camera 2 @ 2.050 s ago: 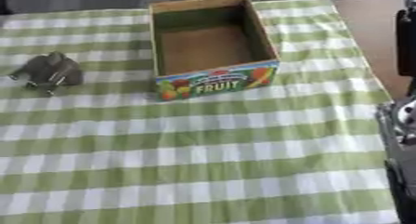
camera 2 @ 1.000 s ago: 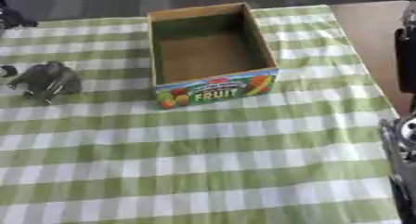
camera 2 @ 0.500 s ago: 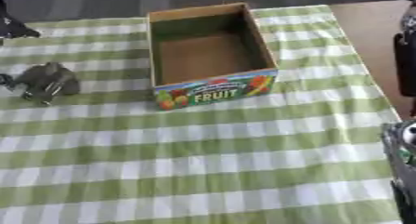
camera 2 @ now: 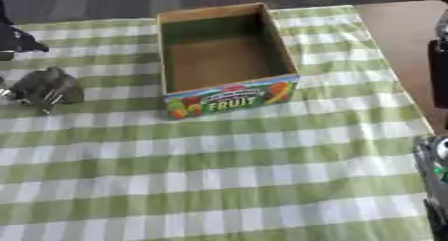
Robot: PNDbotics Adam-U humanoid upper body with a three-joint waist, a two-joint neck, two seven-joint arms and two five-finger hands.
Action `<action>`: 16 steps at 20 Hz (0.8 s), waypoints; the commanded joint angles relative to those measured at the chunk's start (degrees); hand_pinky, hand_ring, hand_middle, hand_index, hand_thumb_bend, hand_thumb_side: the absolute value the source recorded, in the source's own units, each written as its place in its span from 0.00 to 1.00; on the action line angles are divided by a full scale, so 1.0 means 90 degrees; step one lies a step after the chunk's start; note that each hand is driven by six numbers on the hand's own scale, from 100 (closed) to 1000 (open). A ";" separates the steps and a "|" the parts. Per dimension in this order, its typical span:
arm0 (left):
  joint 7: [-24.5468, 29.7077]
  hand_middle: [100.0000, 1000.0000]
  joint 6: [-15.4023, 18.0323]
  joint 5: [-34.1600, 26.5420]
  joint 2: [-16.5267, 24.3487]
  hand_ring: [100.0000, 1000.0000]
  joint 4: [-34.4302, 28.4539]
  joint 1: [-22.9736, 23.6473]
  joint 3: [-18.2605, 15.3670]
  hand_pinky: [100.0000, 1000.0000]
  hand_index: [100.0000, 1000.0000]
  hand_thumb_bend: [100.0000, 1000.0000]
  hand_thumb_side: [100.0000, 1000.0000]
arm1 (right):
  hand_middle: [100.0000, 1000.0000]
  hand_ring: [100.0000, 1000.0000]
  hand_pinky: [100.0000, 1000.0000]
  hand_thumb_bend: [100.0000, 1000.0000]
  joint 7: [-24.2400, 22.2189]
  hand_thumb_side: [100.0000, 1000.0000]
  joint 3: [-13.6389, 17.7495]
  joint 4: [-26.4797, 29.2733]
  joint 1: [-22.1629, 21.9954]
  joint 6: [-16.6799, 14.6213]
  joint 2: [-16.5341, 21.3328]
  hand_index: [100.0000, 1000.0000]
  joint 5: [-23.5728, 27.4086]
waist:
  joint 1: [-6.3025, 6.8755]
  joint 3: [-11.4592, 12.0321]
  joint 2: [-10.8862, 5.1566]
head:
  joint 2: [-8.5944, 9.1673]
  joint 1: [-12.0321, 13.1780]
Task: Pick up objects on the table and place them in the box.
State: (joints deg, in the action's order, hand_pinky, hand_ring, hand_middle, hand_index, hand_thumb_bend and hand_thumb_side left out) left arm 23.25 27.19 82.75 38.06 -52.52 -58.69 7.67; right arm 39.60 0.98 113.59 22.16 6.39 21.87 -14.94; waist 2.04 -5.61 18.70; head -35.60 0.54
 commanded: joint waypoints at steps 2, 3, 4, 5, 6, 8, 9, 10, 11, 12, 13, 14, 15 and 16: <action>-0.0019 0.77 -0.0107 0.0072 0.0087 0.83 0.0099 -0.0136 -0.0123 0.89 0.96 0.46 0.23 | 0.64 0.57 0.78 0.00 -0.0015 0.63 0.0018 0.0112 0.0056 0.0003 0.0062 0.76 0.0042 | -0.0008 -0.0025 -0.0078 | 0.0100 0.0036; -0.0030 0.77 -0.0122 0.0104 0.0078 0.83 0.0128 -0.0130 -0.0132 0.89 0.96 0.46 0.23 | 0.64 0.57 0.78 0.00 -0.0013 0.63 0.0019 0.0112 0.0056 0.0004 0.0060 0.76 0.0045 | -0.0009 -0.0030 -0.0070 | 0.0108 0.0040; -0.0044 0.77 -0.0132 0.0132 0.0070 0.83 0.0155 -0.0125 -0.0140 0.88 0.96 0.45 0.23 | 0.64 0.57 0.78 0.00 -0.0012 0.63 0.0020 0.0112 0.0057 0.0005 0.0058 0.76 0.0046 | -0.0010 -0.0035 -0.0063 | 0.0112 0.0043; -0.0056 0.77 -0.0136 0.0145 0.0062 0.83 0.0186 -0.0115 -0.0152 0.88 0.95 0.45 0.22 | 0.64 0.57 0.78 0.00 -0.0010 0.63 0.0021 0.0112 0.0059 0.0006 0.0057 0.76 0.0046 | -0.0012 -0.0042 -0.0053 | 0.0115 0.0049; -0.0067 0.77 -0.0131 0.0149 0.0057 0.82 0.0212 -0.0108 -0.0160 0.88 0.95 0.45 0.22 | 0.64 0.57 0.78 0.00 -0.0007 0.63 0.0022 0.0112 0.0058 0.0008 0.0059 0.76 0.0047 | -0.0014 -0.0046 -0.0044 | 0.0116 0.0050; -0.0079 0.77 -0.0100 0.0110 0.0046 0.82 0.0246 -0.0108 -0.0171 0.88 0.95 0.45 0.22 | 0.64 0.57 0.78 0.00 -0.0003 0.63 0.0023 0.0112 0.0050 0.0016 0.0060 0.76 0.0049 | -0.0015 -0.0047 -0.0033 | 0.0104 0.0050; -0.0089 0.78 -0.0064 0.0038 0.0030 0.82 0.0256 -0.0112 -0.0179 0.87 0.94 0.43 0.21 | 0.64 0.57 0.78 0.00 -0.0004 0.63 0.0022 0.0112 0.0048 0.0020 0.0055 0.76 0.0050 | -0.0013 -0.0043 -0.0027 | 0.0098 0.0053; -0.0087 0.78 -0.0024 -0.0063 0.0023 0.81 0.0262 -0.0117 -0.0183 0.87 0.94 0.43 0.21 | 0.64 0.57 0.78 0.00 -0.0004 0.63 0.0020 0.0112 0.0046 0.0026 0.0048 0.76 0.0051 | -0.0010 -0.0036 -0.0021 | 0.0095 0.0054; -0.0062 0.78 0.0009 -0.0172 0.0022 0.81 0.0269 -0.0123 -0.0184 0.87 0.94 0.42 0.21 | 0.64 0.57 0.78 0.00 -0.0006 0.63 0.0017 0.0112 0.0043 0.0031 0.0044 0.76 0.0052 | -0.0008 -0.0026 -0.0018 | 0.0092 0.0054; -0.0019 0.78 0.0033 -0.0288 0.0022 0.81 0.0273 -0.0134 -0.0186 0.87 0.94 0.42 0.21 | 0.64 0.57 0.78 0.00 -0.0008 0.63 0.0015 0.0112 0.0040 0.0035 0.0044 0.76 0.0050 | -0.0006 -0.0016 -0.0017 | 0.0086 0.0055; 0.0031 0.78 0.0050 -0.0404 0.0029 0.81 0.0254 -0.0147 -0.0186 0.86 0.94 0.42 0.21 | 0.64 0.57 0.78 0.00 -0.0010 0.63 0.0013 0.0112 0.0038 0.0037 0.0045 0.76 0.0048 | -0.0003 -0.0004 -0.0018 | 0.0077 0.0059; 0.0085 0.78 0.0058 -0.0510 0.0042 0.81 0.0216 -0.0160 -0.0179 0.86 0.94 0.41 0.22 | 0.64 0.57 0.78 0.00 -0.0011 0.63 0.0011 0.0112 0.0036 0.0039 0.0046 0.76 0.0048 | 0.0000 0.0008 -0.0020 | 0.0066 0.0059; 0.0124 0.78 0.0052 -0.0583 0.0061 0.81 0.0155 -0.0175 -0.0169 0.86 0.94 0.41 0.22 | 0.64 0.57 0.78 0.00 -0.0016 0.63 0.0006 0.0112 0.0031 0.0040 0.0046 0.76 0.0049 | 0.0004 0.0022 -0.0023 | 0.0056 0.0058; 0.0158 0.78 0.0036 -0.0638 0.0074 0.81 0.0088 -0.0184 -0.0163 0.86 0.94 0.40 0.22 | 0.64 0.57 0.78 0.00 -0.0022 0.63 0.0001 0.0112 0.0026 0.0041 0.0044 0.76 0.0051 | 0.0007 0.0034 -0.0026 | 0.0051 0.0056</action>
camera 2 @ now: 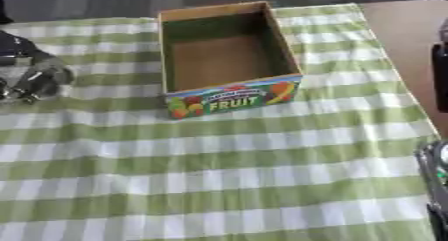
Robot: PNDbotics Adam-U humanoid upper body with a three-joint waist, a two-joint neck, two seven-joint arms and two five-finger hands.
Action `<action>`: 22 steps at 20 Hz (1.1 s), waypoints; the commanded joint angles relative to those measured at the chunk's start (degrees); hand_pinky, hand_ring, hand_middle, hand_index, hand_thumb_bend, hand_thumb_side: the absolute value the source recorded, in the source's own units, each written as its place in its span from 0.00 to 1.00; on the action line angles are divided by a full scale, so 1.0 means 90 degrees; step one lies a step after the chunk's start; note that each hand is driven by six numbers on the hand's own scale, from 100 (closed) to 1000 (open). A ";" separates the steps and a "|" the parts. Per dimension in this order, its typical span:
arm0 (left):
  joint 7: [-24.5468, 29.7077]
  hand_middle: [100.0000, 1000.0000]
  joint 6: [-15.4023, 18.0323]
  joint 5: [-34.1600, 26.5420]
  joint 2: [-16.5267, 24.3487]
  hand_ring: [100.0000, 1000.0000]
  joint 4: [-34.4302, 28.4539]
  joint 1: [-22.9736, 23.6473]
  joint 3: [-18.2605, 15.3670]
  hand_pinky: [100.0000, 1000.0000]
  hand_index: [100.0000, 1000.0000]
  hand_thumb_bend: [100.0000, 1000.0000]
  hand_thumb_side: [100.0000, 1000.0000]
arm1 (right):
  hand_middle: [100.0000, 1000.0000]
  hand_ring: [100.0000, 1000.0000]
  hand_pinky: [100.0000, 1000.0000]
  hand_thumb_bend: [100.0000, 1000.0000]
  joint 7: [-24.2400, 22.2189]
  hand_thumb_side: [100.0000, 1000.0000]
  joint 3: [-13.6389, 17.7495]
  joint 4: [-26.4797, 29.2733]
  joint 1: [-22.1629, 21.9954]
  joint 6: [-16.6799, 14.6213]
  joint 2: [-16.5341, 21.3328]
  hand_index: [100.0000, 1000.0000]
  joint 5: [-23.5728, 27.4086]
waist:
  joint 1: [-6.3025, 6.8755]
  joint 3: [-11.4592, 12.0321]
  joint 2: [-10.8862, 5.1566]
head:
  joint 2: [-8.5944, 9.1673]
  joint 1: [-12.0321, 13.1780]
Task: Pick up objects on the table and place them in the box.
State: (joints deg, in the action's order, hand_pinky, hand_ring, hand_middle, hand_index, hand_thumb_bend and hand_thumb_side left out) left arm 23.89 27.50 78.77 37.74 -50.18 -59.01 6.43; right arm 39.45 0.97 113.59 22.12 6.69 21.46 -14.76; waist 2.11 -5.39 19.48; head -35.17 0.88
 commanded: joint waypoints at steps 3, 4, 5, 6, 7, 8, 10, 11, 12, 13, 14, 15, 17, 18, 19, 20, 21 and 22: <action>0.0189 0.78 -0.0071 -0.0366 0.0125 0.81 -0.0337 -0.0184 -0.0036 0.86 0.94 0.40 0.24 | 0.64 0.57 0.78 0.00 -0.0014 0.63 0.0000 0.0112 0.0009 0.0016 0.0083 0.76 0.0031 | 0.0010 0.0036 -0.0129 | -0.0002 0.0008; 0.0220 0.78 -0.0094 -0.0397 0.0131 0.81 -0.0380 -0.0192 -0.0032 0.86 0.94 0.40 0.24 | 0.64 0.57 0.78 0.00 -0.0013 0.63 0.0000 0.0112 0.0005 0.0017 0.0082 0.76 0.0031 | 0.0013 0.0040 -0.0134 | 0.0002 0.0010; 0.0245 0.78 -0.0113 -0.0424 0.0134 0.81 -0.0417 -0.0200 -0.0029 0.86 0.94 0.40 0.24 | 0.64 0.57 0.78 0.00 -0.0017 0.63 -0.0003 0.0112 0.0002 0.0017 0.0082 0.76 0.0031 | 0.0014 0.0045 -0.0140 | 0.0007 0.0012; 0.0268 0.78 -0.0130 -0.0444 0.0135 0.81 -0.0448 -0.0206 -0.0026 0.86 0.94 0.40 0.24 | 0.64 0.57 0.78 0.00 -0.0021 0.63 -0.0005 0.0112 -0.0002 0.0017 0.0081 0.76 0.0030 | 0.0015 0.0049 -0.0145 | 0.0009 0.0010; 0.0295 0.77 -0.0151 -0.0443 0.0144 0.81 -0.0477 -0.0216 -0.0021 0.86 0.94 0.40 0.24 | 0.64 0.57 0.78 0.00 -0.0026 0.63 -0.0008 0.0112 -0.0006 0.0018 0.0081 0.76 0.0030 | 0.0017 0.0054 -0.0151 | 0.0008 0.0007; 0.0323 0.77 -0.0176 -0.0415 0.0154 0.81 -0.0505 -0.0228 -0.0015 0.87 0.93 0.40 0.24 | 0.64 0.57 0.78 0.00 -0.0030 0.63 -0.0009 0.0112 -0.0009 0.0018 0.0081 0.76 0.0030 | 0.0020 0.0057 -0.0156 | 0.0007 0.0007; 0.0369 0.77 -0.0229 -0.0286 0.0177 0.81 -0.0560 -0.0262 -0.0004 0.87 0.93 0.41 0.23 | 0.64 0.57 0.78 0.00 -0.0037 0.63 -0.0013 0.0112 -0.0014 0.0015 0.0078 0.76 0.0030 | 0.0031 0.0065 -0.0165 | 0.0013 0.0012; 0.0385 0.76 -0.0237 -0.0232 0.0181 0.81 -0.0582 -0.0275 0.0001 0.87 0.93 0.42 0.23 | 0.64 0.57 0.78 0.00 -0.0040 0.63 -0.0015 0.0112 -0.0016 0.0014 0.0075 0.76 0.0031 | 0.0034 0.0073 -0.0168 | 0.0018 0.0008; 0.0395 0.76 -0.0230 -0.0190 0.0184 0.81 -0.0603 -0.0283 0.0006 0.87 0.93 0.42 0.22 | 0.64 0.57 0.78 0.00 -0.0042 0.63 -0.0017 0.0112 -0.0018 0.0012 0.0074 0.76 0.0032 | 0.0036 0.0080 -0.0170 | 0.0021 0.0003; 0.0406 0.77 -0.0200 -0.0171 0.0188 0.81 -0.0616 -0.0283 0.0016 0.87 0.93 0.43 0.22 | 0.64 0.57 0.78 0.00 -0.0043 0.63 -0.0017 0.0112 -0.0020 0.0012 0.0074 0.76 0.0033 | 0.0038 0.0089 -0.0173 | 0.0016 -0.0004; 0.0418 0.77 -0.0167 -0.0172 0.0193 0.81 -0.0624 -0.0283 0.0022 0.87 0.93 0.43 0.22 | 0.64 0.57 0.78 0.00 -0.0042 0.63 -0.0016 0.0112 -0.0021 0.0012 0.0074 0.76 0.0034 | 0.0039 0.0095 -0.0175 | 0.0012 -0.0009; 0.0431 0.77 -0.0117 -0.0218 0.0182 0.81 -0.0624 -0.0278 0.0028 0.86 0.93 0.43 0.22 | 0.64 0.57 0.78 0.00 -0.0039 0.63 -0.0013 0.0112 -0.0022 0.0012 0.0074 0.76 0.0034 | 0.0041 0.0102 -0.0177 | 0.0009 -0.0013; 0.0477 0.78 -0.0042 -0.0313 0.0168 0.81 -0.0620 -0.0270 0.0046 0.86 0.93 0.45 0.21 | 0.64 0.57 0.78 0.00 -0.0033 0.63 -0.0008 0.0112 -0.0028 0.0017 0.0064 0.76 0.0036 | 0.0043 0.0106 -0.0179 | 0.0015 -0.0012; 0.0510 0.78 -0.0007 -0.0359 0.0159 0.81 -0.0610 -0.0263 0.0059 0.86 0.93 0.45 0.20 | 0.64 0.57 0.78 0.00 -0.0031 0.63 -0.0006 0.0112 -0.0031 0.0019 0.0057 0.76 0.0038 | 0.0044 0.0104 -0.0179 | 0.0020 -0.0009; 0.0545 0.78 0.0026 -0.0402 0.0149 0.80 -0.0595 -0.0253 0.0071 0.86 0.94 0.46 0.20 | 0.64 0.57 0.78 0.00 -0.0029 0.63 -0.0005 0.0112 -0.0032 0.0018 0.0051 0.76 0.0038 | 0.0043 0.0098 -0.0178 | 0.0026 -0.0006; 0.0574 0.78 0.0056 -0.0439 0.0139 0.80 -0.0582 -0.0245 0.0080 0.86 0.94 0.47 0.20 | 0.64 0.57 0.78 0.00 -0.0027 0.63 -0.0003 0.0112 -0.0031 0.0015 0.0048 0.76 0.0039 | 0.0042 0.0091 -0.0178 | 0.0026 -0.0005; 0.0589 0.79 0.0084 -0.0474 0.0129 0.80 -0.0572 -0.0236 0.0088 0.86 0.94 0.49 0.21 | 0.64 0.57 0.78 0.00 -0.0024 0.63 0.0001 0.0112 -0.0028 0.0012 0.0046 0.76 0.0039 | 0.0041 0.0082 -0.0177 | 0.0027 -0.0002; 0.0592 0.79 0.0114 -0.0515 0.0121 0.80 -0.0562 -0.0226 0.0096 0.86 0.94 0.50 0.21 | 0.64 0.57 0.78 0.00 -0.0021 0.63 0.0004 0.0112 -0.0025 0.0009 0.0044 0.76 0.0040 | 0.0040 0.0073 -0.0176 | 0.0029 0.0001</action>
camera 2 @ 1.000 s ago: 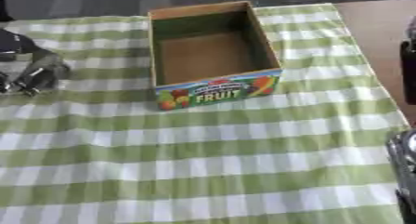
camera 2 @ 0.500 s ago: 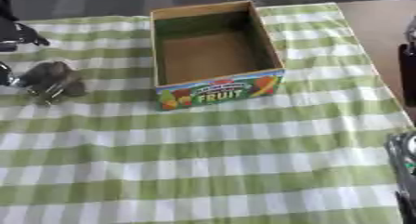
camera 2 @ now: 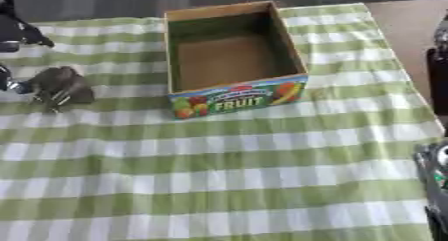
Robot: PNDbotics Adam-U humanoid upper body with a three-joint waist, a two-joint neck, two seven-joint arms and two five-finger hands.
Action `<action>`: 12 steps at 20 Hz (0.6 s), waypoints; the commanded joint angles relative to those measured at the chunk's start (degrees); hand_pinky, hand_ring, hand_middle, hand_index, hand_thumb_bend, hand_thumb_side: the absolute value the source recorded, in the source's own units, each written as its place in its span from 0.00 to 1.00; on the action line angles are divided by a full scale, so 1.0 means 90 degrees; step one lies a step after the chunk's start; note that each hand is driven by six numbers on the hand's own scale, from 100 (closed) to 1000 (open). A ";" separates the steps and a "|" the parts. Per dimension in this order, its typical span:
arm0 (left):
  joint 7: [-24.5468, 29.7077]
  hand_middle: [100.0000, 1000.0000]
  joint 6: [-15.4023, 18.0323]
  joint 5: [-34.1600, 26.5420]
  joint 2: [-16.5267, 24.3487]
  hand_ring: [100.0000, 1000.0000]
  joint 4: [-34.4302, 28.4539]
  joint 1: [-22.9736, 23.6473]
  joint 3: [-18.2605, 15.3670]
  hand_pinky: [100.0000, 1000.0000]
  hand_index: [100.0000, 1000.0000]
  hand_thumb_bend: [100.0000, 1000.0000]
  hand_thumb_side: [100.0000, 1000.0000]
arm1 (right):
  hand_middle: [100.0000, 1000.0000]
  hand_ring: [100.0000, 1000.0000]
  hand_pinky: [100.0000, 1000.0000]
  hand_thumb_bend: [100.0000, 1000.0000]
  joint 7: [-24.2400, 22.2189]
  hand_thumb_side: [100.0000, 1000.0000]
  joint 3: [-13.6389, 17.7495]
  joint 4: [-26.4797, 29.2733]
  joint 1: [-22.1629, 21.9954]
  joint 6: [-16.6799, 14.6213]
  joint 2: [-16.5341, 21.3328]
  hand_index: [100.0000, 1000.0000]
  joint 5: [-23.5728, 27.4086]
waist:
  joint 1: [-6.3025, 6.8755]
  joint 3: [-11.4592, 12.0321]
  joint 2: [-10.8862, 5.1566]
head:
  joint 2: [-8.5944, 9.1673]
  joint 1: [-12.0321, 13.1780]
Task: Pick up objects on the table and place them in the box.
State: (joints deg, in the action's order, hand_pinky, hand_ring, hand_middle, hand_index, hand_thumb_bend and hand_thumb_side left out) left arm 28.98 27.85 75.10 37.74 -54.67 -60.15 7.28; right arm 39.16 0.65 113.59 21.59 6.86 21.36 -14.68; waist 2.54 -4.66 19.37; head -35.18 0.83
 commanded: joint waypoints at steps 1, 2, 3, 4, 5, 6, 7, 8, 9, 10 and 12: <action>0.0021 0.78 0.0096 -0.0140 0.0115 0.80 -0.0058 -0.0090 0.0008 0.86 0.93 0.52 0.23 | 0.64 0.57 0.78 0.00 0.0014 0.63 0.0042 0.0112 0.0034 -0.0011 0.0054 0.76 0.0032 | -0.0008 -0.0015 -0.0161 | 0.0036 0.0008; 0.0016 0.78 0.0106 -0.0165 0.0111 0.80 -0.0051 -0.0084 0.0014 0.86 0.93 0.54 0.24 | 0.64 0.57 0.78 0.00 0.0015 0.63 0.0043 0.0112 0.0032 -0.0010 0.0053 0.76 0.0033 | -0.0009 -0.0020 -0.0159 | 0.0039 0.0008; 0.0016 0.78 0.0104 -0.0179 0.0110 0.80 -0.0044 -0.0081 0.0015 0.86 0.93 0.56 0.26 | 0.64 0.57 0.78 0.00 0.0014 0.62 0.0042 0.0112 0.0031 -0.0009 0.0052 0.76 0.0035 | -0.0009 -0.0024 -0.0158 | 0.0041 0.0009; 0.0015 0.77 0.0088 -0.0174 0.0112 0.80 -0.0045 -0.0085 0.0015 0.86 0.92 0.56 0.27 | 0.64 0.57 0.78 0.00 0.0012 0.62 0.0040 0.0112 0.0030 -0.0008 0.0051 0.76 0.0036 | -0.0008 -0.0025 -0.0156 | 0.0043 0.0009; 0.0006 0.77 0.0066 -0.0157 0.0109 0.80 -0.0050 -0.0088 0.0014 0.85 0.92 0.55 0.28 | 0.64 0.57 0.78 0.00 0.0009 0.62 0.0038 0.0112 0.0030 -0.0008 0.0048 0.76 0.0039 | -0.0005 -0.0025 -0.0154 | 0.0047 0.0012; -0.0006 0.77 0.0049 -0.0148 0.0102 0.80 -0.0051 -0.0091 0.0012 0.85 0.92 0.55 0.28 | 0.64 0.57 0.78 0.00 0.0004 0.62 0.0035 0.0112 0.0029 -0.0008 0.0044 0.76 0.0042 | -0.0003 -0.0024 -0.0151 | 0.0052 0.0015; -0.0018 0.77 0.0037 -0.0138 0.0097 0.80 -0.0051 -0.0091 0.0014 0.85 0.92 0.53 0.29 | 0.64 0.57 0.78 0.00 -0.0003 0.62 0.0031 0.0112 0.0029 -0.0008 0.0039 0.76 0.0044 | -0.0001 -0.0023 -0.0148 | 0.0057 0.0016; -0.0032 0.77 0.0026 -0.0122 0.0093 0.80 -0.0051 -0.0090 0.0018 0.85 0.91 0.52 0.29 | 0.64 0.57 0.78 0.00 -0.0007 0.62 0.0030 0.0112 0.0031 -0.0010 0.0036 0.76 0.0044 | 0.0002 -0.0024 -0.0144 | 0.0061 0.0019; -0.0048 0.77 0.0019 -0.0109 0.0087 0.79 -0.0047 -0.0087 0.0019 0.85 0.91 0.51 0.29 | 0.64 0.57 0.78 0.00 -0.0010 0.62 0.0031 0.0112 0.0031 -0.0011 0.0035 0.76 0.0042 | 0.0003 -0.0026 -0.0141 | 0.0067 0.0023; -0.0060 0.77 0.0015 -0.0107 0.0077 0.79 -0.0036 -0.0084 0.0018 0.85 0.91 0.51 0.29 | 0.64 0.57 0.78 0.00 -0.0010 0.62 0.0031 0.0112 0.0031 -0.0011 0.0035 0.76 0.0041 | 0.0004 -0.0031 -0.0136 | 0.0075 0.0027; -0.0076 0.77 0.0021 -0.0122 0.0054 0.79 -0.0011 -0.0073 0.0020 0.85 0.90 0.49 0.28 | 0.64 0.57 0.78 0.00 -0.0006 0.63 0.0036 0.0112 0.0031 -0.0009 0.0033 0.76 0.0043 | 0.0003 -0.0043 -0.0126 | 0.0077 0.0038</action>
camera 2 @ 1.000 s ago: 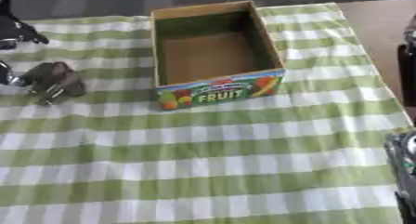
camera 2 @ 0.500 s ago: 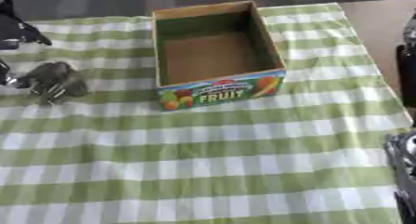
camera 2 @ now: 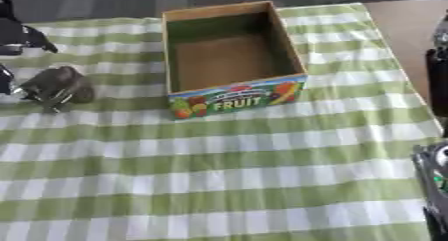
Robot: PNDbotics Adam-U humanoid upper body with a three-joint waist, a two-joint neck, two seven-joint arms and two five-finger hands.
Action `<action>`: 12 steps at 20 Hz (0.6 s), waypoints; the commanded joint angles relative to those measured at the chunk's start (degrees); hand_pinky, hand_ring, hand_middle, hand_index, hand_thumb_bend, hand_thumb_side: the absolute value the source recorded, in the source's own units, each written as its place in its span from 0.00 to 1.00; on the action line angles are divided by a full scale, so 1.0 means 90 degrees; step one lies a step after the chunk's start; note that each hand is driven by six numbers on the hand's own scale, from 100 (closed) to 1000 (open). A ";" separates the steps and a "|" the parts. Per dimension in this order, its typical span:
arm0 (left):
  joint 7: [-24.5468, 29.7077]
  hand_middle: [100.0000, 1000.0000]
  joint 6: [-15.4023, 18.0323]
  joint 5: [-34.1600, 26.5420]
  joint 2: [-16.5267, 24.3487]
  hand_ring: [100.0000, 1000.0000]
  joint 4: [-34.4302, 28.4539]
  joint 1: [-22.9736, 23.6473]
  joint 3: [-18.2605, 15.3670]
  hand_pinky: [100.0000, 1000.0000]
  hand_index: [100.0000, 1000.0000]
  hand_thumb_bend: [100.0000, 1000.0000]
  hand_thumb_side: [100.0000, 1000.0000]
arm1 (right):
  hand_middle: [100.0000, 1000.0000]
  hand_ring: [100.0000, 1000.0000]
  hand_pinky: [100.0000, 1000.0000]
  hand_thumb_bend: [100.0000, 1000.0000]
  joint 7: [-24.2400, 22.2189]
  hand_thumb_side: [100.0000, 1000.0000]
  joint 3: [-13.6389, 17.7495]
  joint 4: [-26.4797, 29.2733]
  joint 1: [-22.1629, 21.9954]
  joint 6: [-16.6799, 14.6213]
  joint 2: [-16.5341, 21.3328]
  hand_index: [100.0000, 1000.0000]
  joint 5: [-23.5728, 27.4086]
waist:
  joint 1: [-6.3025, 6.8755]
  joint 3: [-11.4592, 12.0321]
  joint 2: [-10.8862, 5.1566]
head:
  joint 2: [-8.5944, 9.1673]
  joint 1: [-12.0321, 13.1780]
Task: Pick up objects on the table and place them in the box.
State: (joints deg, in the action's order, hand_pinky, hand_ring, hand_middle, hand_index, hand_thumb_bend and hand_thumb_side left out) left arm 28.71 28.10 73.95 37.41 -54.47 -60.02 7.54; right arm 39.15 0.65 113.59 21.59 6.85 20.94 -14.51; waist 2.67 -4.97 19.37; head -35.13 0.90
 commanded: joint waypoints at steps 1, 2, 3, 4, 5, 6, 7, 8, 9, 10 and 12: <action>-0.0047 0.77 0.0000 -0.0003 0.0080 0.79 -0.0020 -0.0080 -0.0006 0.84 0.90 0.49 0.28 | 0.64 0.57 0.78 0.00 -0.0001 0.63 0.0038 0.0112 0.0032 -0.0007 0.0077 0.76 0.0025 | -0.0013 -0.0016 -0.0121 | 0.0070 0.0037; -0.0043 0.77 0.0010 -0.0013 0.0068 0.79 -0.0002 -0.0066 0.0000 0.84 0.90 0.49 0.28 | 0.64 0.57 0.78 0.00 0.0003 0.63 0.0040 0.0112 0.0031 -0.0005 0.0074 0.76 0.0026 | -0.0014 -0.0025 -0.0116 | 0.0067 0.0042; -0.0036 0.78 0.0023 -0.0021 0.0062 0.79 0.0014 -0.0056 0.0006 0.84 0.90 0.47 0.26 | 0.64 0.57 0.78 0.00 0.0005 0.63 0.0041 0.0112 0.0030 -0.0003 0.0073 0.76 0.0027 | -0.0015 -0.0033 -0.0111 | 0.0067 0.0043; -0.0028 0.78 0.0040 -0.0035 0.0055 0.79 0.0028 -0.0050 0.0008 0.84 0.90 0.47 0.25 | 0.64 0.57 0.78 0.00 0.0005 0.63 0.0042 0.0112 0.0029 0.0003 0.0075 0.76 0.0027 | -0.0017 -0.0041 -0.0107 | 0.0064 0.0043; -0.0020 0.78 0.0052 -0.0050 0.0050 0.78 0.0035 -0.0050 0.0007 0.83 0.90 0.46 0.25 | 0.64 0.57 0.78 0.00 0.0005 0.63 0.0043 0.0112 0.0027 0.0008 0.0076 0.76 0.0026 | -0.0018 -0.0045 -0.0103 | 0.0060 0.0044; -0.0013 0.77 0.0063 -0.0068 0.0042 0.78 0.0035 -0.0060 0.0009 0.83 0.89 0.45 0.25 | 0.64 0.57 0.78 0.00 0.0006 0.63 0.0045 0.0112 0.0024 0.0015 0.0076 0.76 0.0026 | -0.0016 -0.0047 -0.0100 | 0.0053 0.0047; -0.0007 0.77 0.0081 -0.0079 0.0034 0.78 0.0027 -0.0069 0.0017 0.83 0.89 0.45 0.25 | 0.64 0.57 0.78 0.00 0.0007 0.63 0.0045 0.0112 0.0024 0.0017 0.0073 0.76 0.0027 | -0.0013 -0.0048 -0.0097 | 0.0050 0.0053; 0.0000 0.77 0.0094 -0.0095 0.0023 0.78 0.0021 -0.0076 0.0023 0.83 0.89 0.45 0.25 | 0.64 0.57 0.78 0.00 0.0005 0.63 0.0044 0.0112 0.0026 0.0016 0.0068 0.76 0.0029 | -0.0010 -0.0050 -0.0094 | 0.0052 0.0059; 0.0008 0.78 0.0104 -0.0114 0.0013 0.78 0.0020 -0.0078 0.0030 0.83 0.89 0.45 0.25 | 0.64 0.57 0.78 0.00 0.0005 0.63 0.0043 0.0112 0.0026 0.0017 0.0062 0.76 0.0030 | -0.0007 -0.0053 -0.0092 | 0.0055 0.0063; 0.0020 0.78 0.0113 -0.0136 0.0008 0.78 0.0026 -0.0075 0.0036 0.83 0.89 0.45 0.25 | 0.64 0.57 0.78 0.00 0.0007 0.63 0.0046 0.0112 0.0023 0.0020 0.0059 0.76 0.0031 | -0.0006 -0.0056 -0.0090 | 0.0059 0.0064; 0.0044 0.77 0.0115 -0.0166 -0.0004 0.78 0.0044 -0.0072 0.0039 0.83 0.89 0.45 0.26 | 0.64 0.57 0.78 0.00 0.0014 0.63 0.0051 0.0112 0.0016 0.0024 0.0060 0.76 0.0031 | -0.0003 -0.0060 -0.0087 | 0.0059 0.0069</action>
State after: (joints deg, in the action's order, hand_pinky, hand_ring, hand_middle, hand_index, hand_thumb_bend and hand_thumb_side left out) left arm 28.96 28.98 73.07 36.45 -53.58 -59.69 7.91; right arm 39.22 0.66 113.59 21.44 6.97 20.89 -14.49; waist 2.70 -5.47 19.69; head -35.12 1.35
